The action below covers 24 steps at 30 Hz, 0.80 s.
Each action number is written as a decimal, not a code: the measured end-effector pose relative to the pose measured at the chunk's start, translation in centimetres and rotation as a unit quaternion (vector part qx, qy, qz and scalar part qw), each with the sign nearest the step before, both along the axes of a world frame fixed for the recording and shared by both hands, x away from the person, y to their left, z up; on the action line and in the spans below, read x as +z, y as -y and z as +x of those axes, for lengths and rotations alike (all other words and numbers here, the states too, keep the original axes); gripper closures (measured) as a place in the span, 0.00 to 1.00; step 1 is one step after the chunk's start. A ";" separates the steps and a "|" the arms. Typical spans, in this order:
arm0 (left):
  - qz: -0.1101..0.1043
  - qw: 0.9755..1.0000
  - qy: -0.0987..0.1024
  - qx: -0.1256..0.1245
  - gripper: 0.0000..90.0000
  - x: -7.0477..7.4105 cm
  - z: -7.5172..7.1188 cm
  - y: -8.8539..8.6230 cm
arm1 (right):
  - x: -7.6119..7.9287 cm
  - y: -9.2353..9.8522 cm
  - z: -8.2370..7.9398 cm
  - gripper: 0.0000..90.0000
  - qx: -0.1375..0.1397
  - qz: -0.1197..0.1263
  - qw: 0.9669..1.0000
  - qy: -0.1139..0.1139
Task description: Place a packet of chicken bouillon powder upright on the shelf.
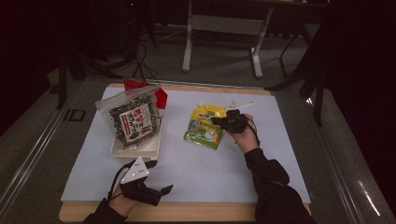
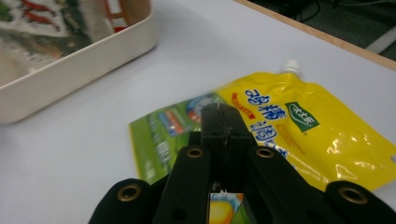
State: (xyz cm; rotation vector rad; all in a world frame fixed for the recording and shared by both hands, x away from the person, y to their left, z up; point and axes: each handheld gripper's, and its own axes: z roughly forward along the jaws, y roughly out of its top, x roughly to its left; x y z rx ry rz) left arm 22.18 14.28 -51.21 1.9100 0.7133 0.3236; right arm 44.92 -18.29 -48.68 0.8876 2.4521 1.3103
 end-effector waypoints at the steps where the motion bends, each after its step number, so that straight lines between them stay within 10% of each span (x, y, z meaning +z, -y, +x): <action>1: 0.001 1.000 0.000 0.000 0.01 0.0 0.0 0.1 | -0.2 -0.1 0.4 1.00 -0.007 0.003 1.000 -0.001; 24: 0.007 1.000 0.001 -0.005 0.01 -0.6 -0.2 0.2 | -3.6 -2.5 6.2 1.00 -0.062 -0.023 0.997 -0.028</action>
